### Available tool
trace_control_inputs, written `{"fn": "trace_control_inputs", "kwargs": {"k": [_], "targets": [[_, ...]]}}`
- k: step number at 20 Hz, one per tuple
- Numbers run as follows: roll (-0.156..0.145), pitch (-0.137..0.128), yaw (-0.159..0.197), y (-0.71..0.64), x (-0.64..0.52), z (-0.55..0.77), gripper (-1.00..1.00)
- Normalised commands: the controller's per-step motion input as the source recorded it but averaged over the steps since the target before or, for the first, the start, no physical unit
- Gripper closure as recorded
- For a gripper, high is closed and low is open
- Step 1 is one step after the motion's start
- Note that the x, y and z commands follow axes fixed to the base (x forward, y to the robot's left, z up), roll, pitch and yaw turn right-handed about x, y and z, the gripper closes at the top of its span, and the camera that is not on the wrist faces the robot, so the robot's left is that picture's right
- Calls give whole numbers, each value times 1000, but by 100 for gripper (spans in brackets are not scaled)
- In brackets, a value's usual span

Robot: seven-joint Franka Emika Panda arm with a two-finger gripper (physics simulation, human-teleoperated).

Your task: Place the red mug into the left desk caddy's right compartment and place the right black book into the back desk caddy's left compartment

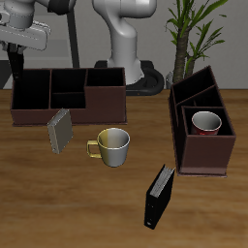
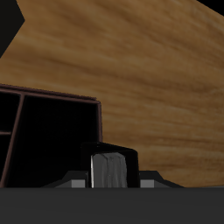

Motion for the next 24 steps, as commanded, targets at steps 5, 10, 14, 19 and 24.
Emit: {"fn": "trace_control_inputs", "kwargs": {"k": [5,10,14,19,24], "targets": [[-129,-28,-49,-338,-168,159,100],[-14,2,-3,11,53,-54,100],[66,29,1,298,179,-136,100],[39,-73,34,236,98,326,100],[52,-126,0,297,43,544,100]]}}
